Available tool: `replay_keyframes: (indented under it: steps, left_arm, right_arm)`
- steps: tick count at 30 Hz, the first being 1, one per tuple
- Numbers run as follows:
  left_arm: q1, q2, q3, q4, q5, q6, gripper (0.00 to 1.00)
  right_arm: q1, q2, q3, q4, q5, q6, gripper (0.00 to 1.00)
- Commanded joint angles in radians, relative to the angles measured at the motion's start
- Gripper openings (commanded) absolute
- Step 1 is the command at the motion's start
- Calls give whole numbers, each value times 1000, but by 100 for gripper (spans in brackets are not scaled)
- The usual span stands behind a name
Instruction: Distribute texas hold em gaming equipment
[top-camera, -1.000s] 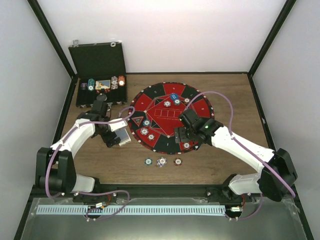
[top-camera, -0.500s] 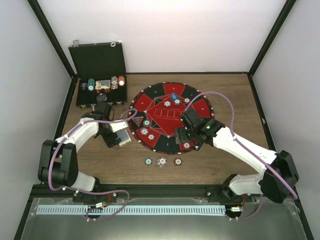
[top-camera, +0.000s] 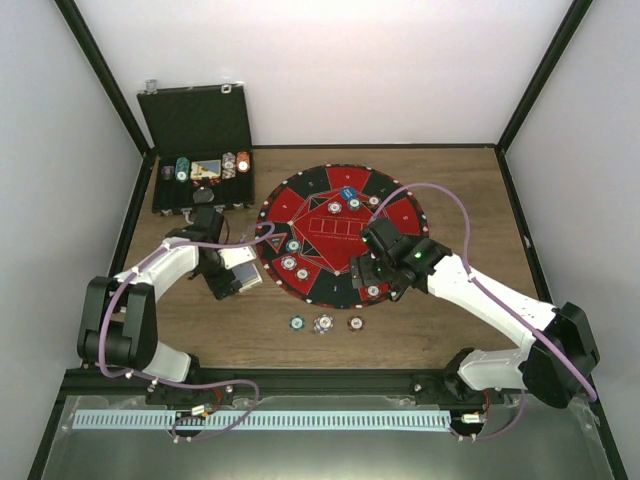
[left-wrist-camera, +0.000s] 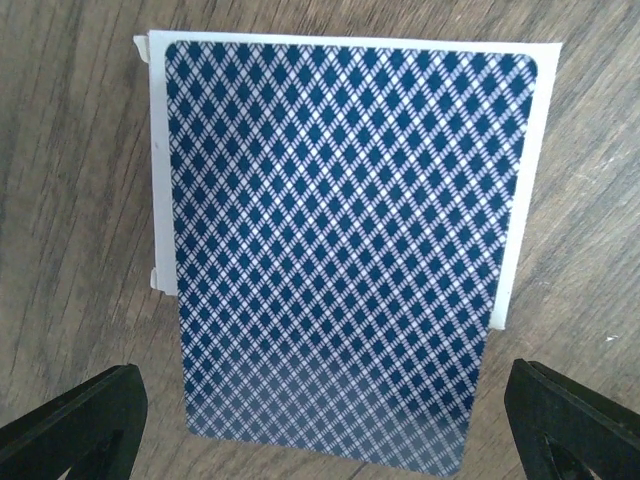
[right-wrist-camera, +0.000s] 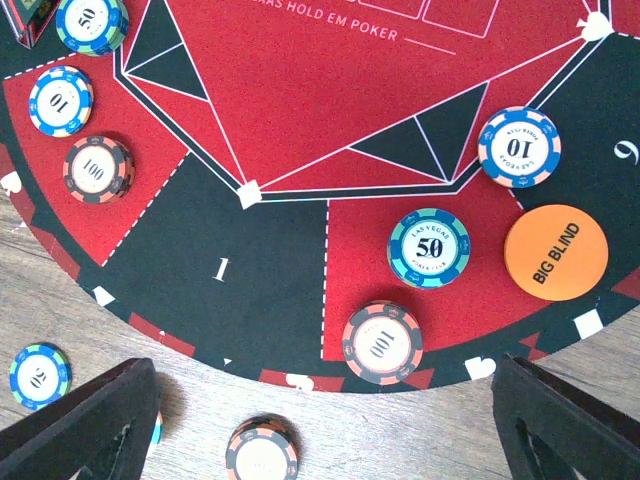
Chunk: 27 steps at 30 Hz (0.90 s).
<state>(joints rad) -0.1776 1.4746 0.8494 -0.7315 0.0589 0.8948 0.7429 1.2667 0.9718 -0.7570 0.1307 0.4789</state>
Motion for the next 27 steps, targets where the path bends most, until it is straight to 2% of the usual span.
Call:
replay_keyframes:
  steps: [1,20,23,27]
  left_arm:
    - [-3,21,-10,33,-28,4,100]
    - [0,100,-23,114,-29,-5,100]
    - [0,96,-23,112,-20,2,96]
    - [0,96,-21,110,-14,9,87]
  right_arm:
    - [-2,-24,37,-13,-3,-9,93]
    - [-2,-32,26,-20,-8,-5,91]
    - [-2,-37,16,-15,-15,-3,90]
    - [-2,-43,4,-13,-20,-1,89]
